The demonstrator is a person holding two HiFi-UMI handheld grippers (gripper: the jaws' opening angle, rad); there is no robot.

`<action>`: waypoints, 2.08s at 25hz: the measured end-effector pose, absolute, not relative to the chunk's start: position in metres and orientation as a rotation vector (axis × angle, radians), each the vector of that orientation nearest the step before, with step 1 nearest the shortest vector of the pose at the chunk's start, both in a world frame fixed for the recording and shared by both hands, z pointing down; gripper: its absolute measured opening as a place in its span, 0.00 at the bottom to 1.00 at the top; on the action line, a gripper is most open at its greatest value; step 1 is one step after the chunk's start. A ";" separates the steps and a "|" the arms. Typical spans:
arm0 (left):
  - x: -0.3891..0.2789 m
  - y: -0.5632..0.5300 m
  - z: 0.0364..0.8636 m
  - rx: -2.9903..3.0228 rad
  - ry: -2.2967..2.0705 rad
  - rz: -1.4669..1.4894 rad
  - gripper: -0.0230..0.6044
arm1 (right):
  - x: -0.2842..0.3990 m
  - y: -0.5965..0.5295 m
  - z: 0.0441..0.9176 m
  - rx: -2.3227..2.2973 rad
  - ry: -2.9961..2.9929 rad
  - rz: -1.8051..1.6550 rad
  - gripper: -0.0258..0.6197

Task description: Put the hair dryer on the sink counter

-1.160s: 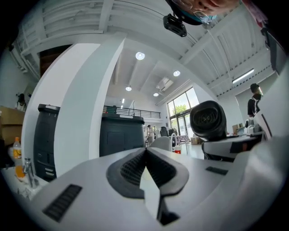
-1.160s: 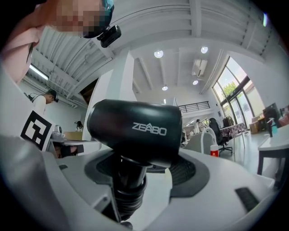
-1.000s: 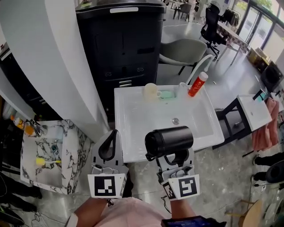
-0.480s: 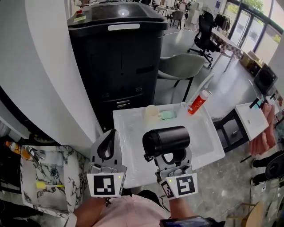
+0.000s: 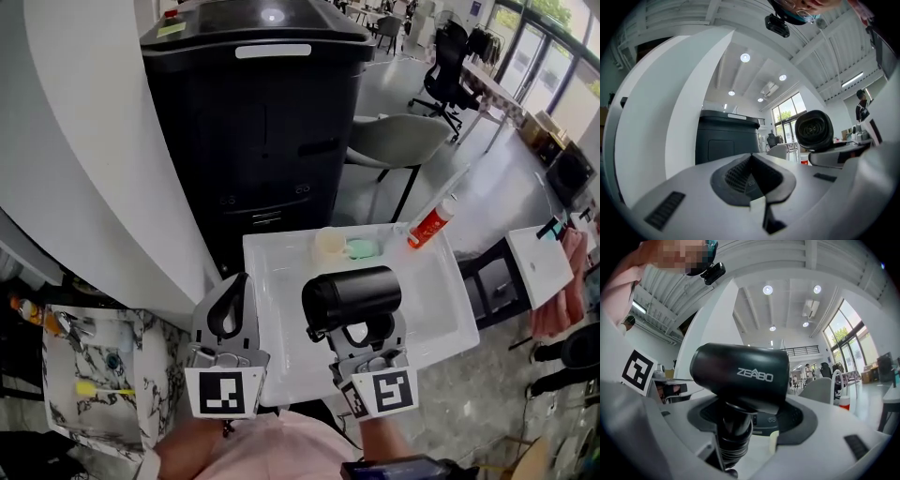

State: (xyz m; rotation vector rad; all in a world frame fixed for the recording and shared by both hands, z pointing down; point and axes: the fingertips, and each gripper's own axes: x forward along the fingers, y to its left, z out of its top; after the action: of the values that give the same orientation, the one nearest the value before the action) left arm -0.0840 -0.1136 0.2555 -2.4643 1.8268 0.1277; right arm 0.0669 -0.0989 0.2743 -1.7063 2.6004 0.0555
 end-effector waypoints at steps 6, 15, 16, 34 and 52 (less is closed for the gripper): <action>-0.080 -0.130 0.277 -2.484 1.883 0.072 0.05 | 0.071 -0.115 0.307 -1.705 2.663 -0.021 0.55; -0.080 -0.144 0.310 -2.501 1.937 -0.028 0.05 | 0.074 -0.119 0.371 -1.714 2.739 -0.174 0.55; -0.081 -0.145 0.313 -2.505 1.943 -0.035 0.05 | 0.074 -0.118 0.378 -1.717 2.748 -0.191 0.55; -0.070 -0.156 0.348 -2.555 1.997 -0.100 0.05 | 0.075 -0.123 0.459 -1.722 2.888 -0.488 0.55; -0.081 -0.189 0.367 -2.520 2.099 -0.146 0.05 | 0.066 -0.167 0.505 -1.630 2.950 -0.783 0.55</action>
State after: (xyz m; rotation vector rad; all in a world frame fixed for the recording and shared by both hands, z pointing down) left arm -0.0812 -0.1893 0.3671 -2.5200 2.0990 -0.1460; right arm 0.0664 -0.1670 0.5049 -1.6299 2.9501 -0.7829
